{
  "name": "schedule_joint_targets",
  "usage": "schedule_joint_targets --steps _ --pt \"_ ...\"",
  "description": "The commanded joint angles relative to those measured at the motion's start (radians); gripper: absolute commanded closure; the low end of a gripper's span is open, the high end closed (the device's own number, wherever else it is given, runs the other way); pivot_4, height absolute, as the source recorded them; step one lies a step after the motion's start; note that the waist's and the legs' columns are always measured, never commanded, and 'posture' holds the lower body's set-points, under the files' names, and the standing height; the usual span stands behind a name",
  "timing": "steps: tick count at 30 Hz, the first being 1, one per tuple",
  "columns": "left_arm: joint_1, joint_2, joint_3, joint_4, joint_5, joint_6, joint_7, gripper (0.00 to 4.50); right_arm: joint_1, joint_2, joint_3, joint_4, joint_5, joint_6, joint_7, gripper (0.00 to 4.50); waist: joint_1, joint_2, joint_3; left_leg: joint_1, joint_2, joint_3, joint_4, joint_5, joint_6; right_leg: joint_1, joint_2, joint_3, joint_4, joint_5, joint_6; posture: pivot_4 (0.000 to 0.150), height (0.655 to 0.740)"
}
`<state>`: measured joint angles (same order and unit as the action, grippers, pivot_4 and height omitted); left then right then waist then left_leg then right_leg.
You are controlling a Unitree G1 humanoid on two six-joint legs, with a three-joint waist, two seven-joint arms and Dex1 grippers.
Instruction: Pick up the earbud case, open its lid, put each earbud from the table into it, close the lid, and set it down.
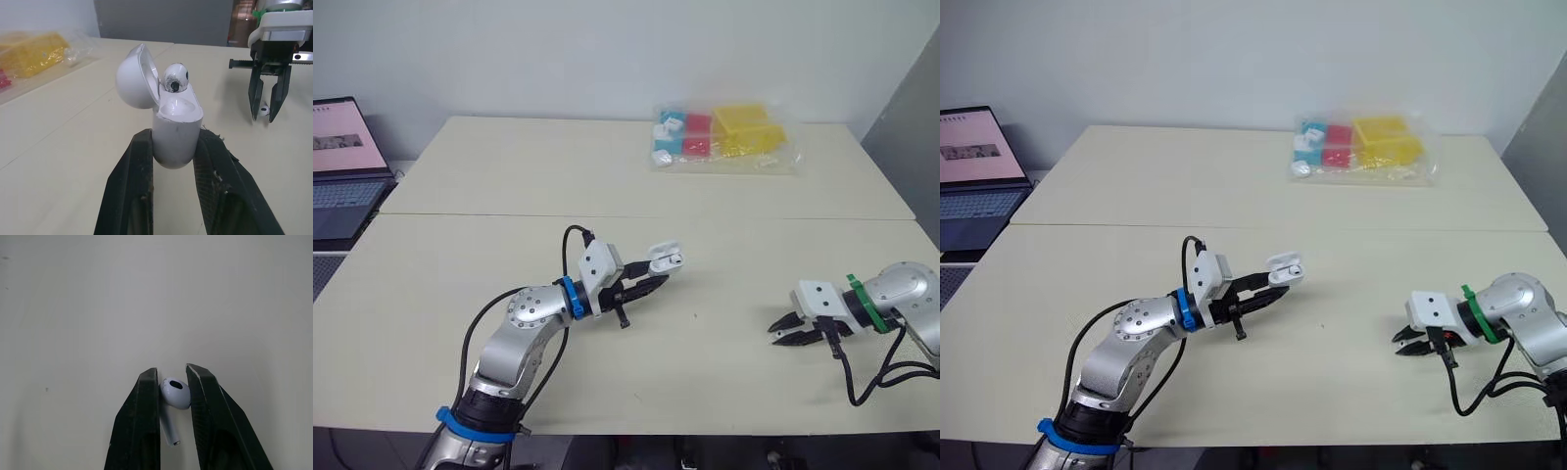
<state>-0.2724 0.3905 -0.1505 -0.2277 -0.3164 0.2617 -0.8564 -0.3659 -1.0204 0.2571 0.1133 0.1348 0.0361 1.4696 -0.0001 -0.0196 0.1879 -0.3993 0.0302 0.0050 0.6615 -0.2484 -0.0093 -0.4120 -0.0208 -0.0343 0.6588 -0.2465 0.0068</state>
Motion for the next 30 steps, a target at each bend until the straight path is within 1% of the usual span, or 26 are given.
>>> schedule_joint_targets --steps 1,6,8,9,15,20,22,26,28,30 --pt "0.001 0.003 0.012 -0.050 -0.023 0.002 0.007 3.74 -0.030 -0.006 0.006 0.017 -0.030 -0.005 0.030 4.04 0.001 0.000 0.000 0.000 0.000 0.000 0.000 0.000 0.000 0.000 0.000 0.000 0.000 0.000 0.000 0.150 0.7345" --pt "0.008 0.000 0.009 -0.058 -0.022 0.009 0.013 3.74 -0.062 0.012 0.015 0.065 -0.052 -0.040 0.050 4.04 0.001 0.000 0.000 0.000 0.000 0.000 0.000 0.000 0.000 0.000 0.000 0.000 0.000 0.000 0.000 0.150 0.7345" --pt "0.010 0.000 0.008 -0.062 -0.023 0.013 0.014 3.74 -0.067 0.014 0.017 0.081 -0.055 -0.051 0.057 3.30 0.001 0.000 0.000 0.000 0.000 0.000 0.000 0.000 0.000 0.001 0.000 0.000 0.001 0.000 0.000 0.150 0.7345" --pt "0.012 0.001 0.007 -0.064 -0.024 0.014 0.015 3.74 -0.067 0.015 0.016 0.083 -0.054 -0.054 0.058 3.02 0.001 0.000 0.000 0.000 0.000 0.000 0.000 0.000 0.000 0.001 0.000 0.000 0.001 0.000 0.000 0.150 0.7345" --pt "0.016 0.003 0.008 -0.069 -0.025 0.020 0.017 3.74 -0.067 0.014 0.006 0.087 -0.056 -0.120 0.059 0.99 0.000 0.000 0.000 0.002 0.000 0.000 0.001 0.000 0.000 0.002 0.000 0.000 0.002 0.000 0.000 0.150 0.7345" --pt "0.014 0.003 0.009 -0.067 -0.024 0.022 0.016 3.74 -0.084 -0.007 -0.040 0.019 -0.014 -0.091 0.057 0.94 0.000 0.000 0.000 0.003 0.000 0.000 0.001 0.000 0.000 0.002 0.000 0.000 0.003 0.000 0.000 0.150 0.7345" --pt "0.012 0.001 0.010 -0.064 -0.023 0.021 0.016 3.74 -0.076 -0.038 -0.081 -0.047 0.023 -0.046 0.055 0.94 0.001 0.001 0.000 0.003 0.000 0.000 0.001 0.000 0.000 0.002 0.000 0.000 0.003 0.000 0.000 0.150 0.7345" --pt "0.008 -0.008 0.006 -0.049 -0.022 0.015 0.016 3.74 -0.013 -0.104 -0.182 -0.210 0.066 0.119 -0.020 0.94 0.005 0.001 0.000 0.002 0.001 -0.002 0.001 0.000 0.000 0.001 -0.001 0.001 0.002 0.000 0.000 0.150 0.7345" --pt "0.005 -0.015 0.001 -0.037 -0.017 0.008 0.018 3.74 0.026 -0.128 -0.187 -0.292 -0.024 0.222 -0.122 0.94 0.006 0.000 0.000 0.001 0.001 -0.002 0.001 0.000 0.000 0.002 -0.001 0.000 0.001 0.000 0.000 0.150 0.7345" --pt "0.001 -0.025 -0.005 -0.029 -0.014 0.003 0.020 3.74 0.052 -0.143 -0.176 -0.391 -0.060 0.370 -0.182 0.94 0.009 0.001 0.000 0.001 0.001 -0.002 0.001 0.000 0.000 0.002 -0.002 0.000 0.002 0.000 0.000 0.150 0.7345"
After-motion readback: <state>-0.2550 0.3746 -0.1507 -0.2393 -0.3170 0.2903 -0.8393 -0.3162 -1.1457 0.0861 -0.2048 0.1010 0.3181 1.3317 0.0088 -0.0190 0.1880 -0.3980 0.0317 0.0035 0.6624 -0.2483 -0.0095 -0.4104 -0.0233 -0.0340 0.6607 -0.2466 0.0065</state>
